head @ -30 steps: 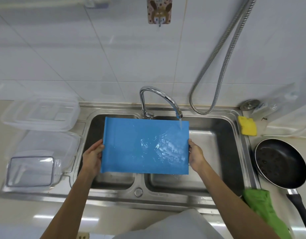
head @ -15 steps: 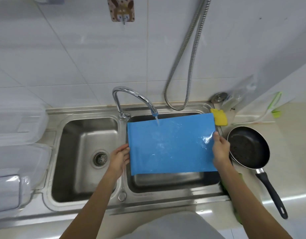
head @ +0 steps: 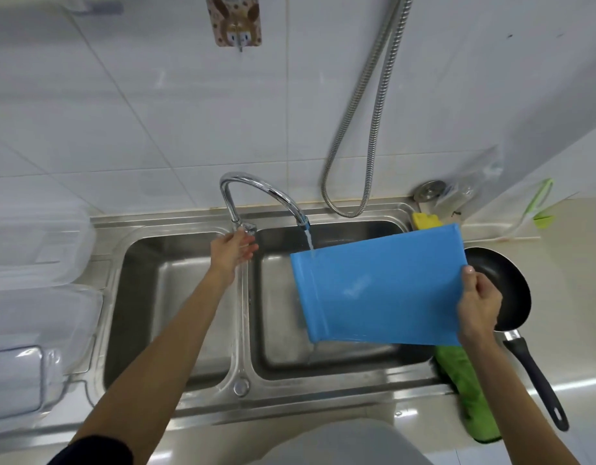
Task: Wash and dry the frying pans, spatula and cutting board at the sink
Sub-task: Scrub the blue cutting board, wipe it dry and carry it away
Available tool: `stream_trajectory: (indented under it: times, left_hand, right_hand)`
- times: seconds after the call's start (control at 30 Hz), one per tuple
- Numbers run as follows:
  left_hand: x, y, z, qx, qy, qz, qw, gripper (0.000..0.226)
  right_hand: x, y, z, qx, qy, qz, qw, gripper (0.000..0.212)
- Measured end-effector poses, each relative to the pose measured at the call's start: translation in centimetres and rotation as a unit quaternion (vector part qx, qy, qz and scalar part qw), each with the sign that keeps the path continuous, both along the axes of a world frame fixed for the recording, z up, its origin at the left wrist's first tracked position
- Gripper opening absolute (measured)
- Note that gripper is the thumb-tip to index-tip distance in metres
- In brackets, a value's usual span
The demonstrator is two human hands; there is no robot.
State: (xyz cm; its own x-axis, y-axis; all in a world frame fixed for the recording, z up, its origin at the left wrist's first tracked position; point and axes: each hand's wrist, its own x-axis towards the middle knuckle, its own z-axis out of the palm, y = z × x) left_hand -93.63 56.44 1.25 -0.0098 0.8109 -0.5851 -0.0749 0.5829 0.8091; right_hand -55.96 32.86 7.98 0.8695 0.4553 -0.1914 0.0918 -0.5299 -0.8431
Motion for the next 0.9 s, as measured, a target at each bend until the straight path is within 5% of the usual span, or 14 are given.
stream_trajectory:
  times: [0.57, 0.7, 0.9]
  left_hand:
    - [2.6, 2.7, 1.6, 0.044, 0.105, -0.009, 0.993, 0.038]
    - [2.6, -1.1, 1.1, -0.028, 0.076, -0.109, 0.991, 0.066]
    - [2.1, -9.0, -0.4, -0.094, -0.010, -0.243, 0.965, 0.080]
  right_hand:
    - [0.9, -0.3, -1.1, 0.065, 0.049, -0.009, 0.997, 0.040]
    - [0.2, -0.5, -1.6, 0.077, 0.077, -0.020, 0.994, 0.044]
    - [-1.8, -1.2, -1.6, 0.111, 0.157, -0.062, 0.979, 0.031]
